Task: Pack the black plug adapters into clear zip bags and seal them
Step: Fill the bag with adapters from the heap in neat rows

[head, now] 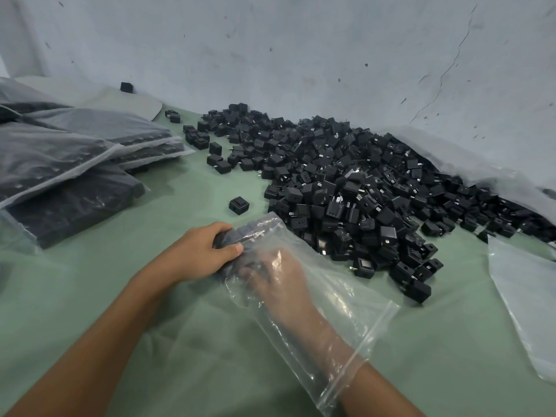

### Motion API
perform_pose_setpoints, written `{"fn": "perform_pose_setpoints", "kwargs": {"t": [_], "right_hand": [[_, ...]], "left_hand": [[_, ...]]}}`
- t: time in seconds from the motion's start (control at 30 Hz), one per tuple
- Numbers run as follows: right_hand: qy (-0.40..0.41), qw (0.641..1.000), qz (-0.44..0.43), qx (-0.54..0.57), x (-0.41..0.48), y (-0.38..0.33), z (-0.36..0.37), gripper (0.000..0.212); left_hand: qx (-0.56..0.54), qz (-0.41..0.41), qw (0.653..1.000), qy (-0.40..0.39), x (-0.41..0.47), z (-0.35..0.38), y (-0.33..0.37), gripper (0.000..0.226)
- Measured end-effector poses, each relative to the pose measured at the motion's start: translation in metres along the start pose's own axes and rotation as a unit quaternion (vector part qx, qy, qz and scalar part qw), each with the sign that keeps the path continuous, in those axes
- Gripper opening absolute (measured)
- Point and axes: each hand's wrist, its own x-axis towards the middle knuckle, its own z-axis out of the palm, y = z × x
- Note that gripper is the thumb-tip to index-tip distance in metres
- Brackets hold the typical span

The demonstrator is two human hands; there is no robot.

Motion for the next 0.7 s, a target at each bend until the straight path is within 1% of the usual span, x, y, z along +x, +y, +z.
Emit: {"fn": "perform_pose_setpoints", "kwargs": {"t": [0.07,0.1,0.17,0.23,0.27,0.37,0.4,0.47,0.53,0.6,0.63,0.67,0.7], "right_hand": [[0.018,0.998,-0.032,0.058,-0.002,-0.002,-0.001,0.014],[0.028,0.998,-0.040,0.051,-0.002,-0.002,-0.002,0.014],[0.037,0.997,-0.063,0.022,-0.002,-0.003,-0.002,0.022],[0.034,0.997,-0.072,0.015,-0.003,-0.002,-0.001,0.031],[0.029,0.998,-0.059,0.004,-0.003,0.002,0.000,0.033],[0.031,0.998,0.046,-0.027,-0.002,-0.001,0.002,0.034],[0.024,0.998,0.047,-0.044,0.000,-0.002,0.005,0.032],[-0.001,0.995,-0.006,-0.097,-0.007,-0.002,0.001,0.031],[-0.023,0.994,-0.048,-0.097,-0.022,0.005,-0.007,0.038],[-0.046,0.991,-0.051,-0.114,-0.043,0.012,-0.021,0.041],[-0.078,0.989,-0.052,-0.113,-0.055,0.019,-0.029,0.036],[-0.127,0.988,-0.062,-0.056,-0.069,0.014,-0.042,0.028],[-0.130,0.990,-0.048,-0.007,-0.082,0.020,-0.059,0.025]], "left_hand": [[0.013,-0.028,0.999,0.044,0.002,0.008,0.003,0.033],[0.046,-0.038,0.996,0.068,0.003,0.011,0.005,0.036],[0.087,-0.048,0.990,0.096,0.002,0.016,0.010,0.049],[0.068,-0.049,0.992,0.095,0.001,0.016,0.011,0.060],[0.052,-0.051,0.993,0.089,0.001,0.015,0.011,0.063],[0.032,-0.054,0.995,0.080,-0.001,0.012,0.008,0.068],[0.035,-0.052,0.995,0.083,-0.002,0.012,0.007,0.068],[0.036,-0.049,0.994,0.089,-0.001,0.012,0.006,0.069],[0.029,-0.048,0.995,0.087,0.001,0.012,0.006,0.069],[0.027,-0.047,0.995,0.082,0.003,0.013,0.006,0.069],[0.027,-0.045,0.995,0.081,0.004,0.013,0.006,0.068],[0.030,-0.044,0.995,0.080,0.004,0.014,0.006,0.068],[0.034,-0.045,0.995,0.080,0.004,0.014,0.006,0.068]]}}
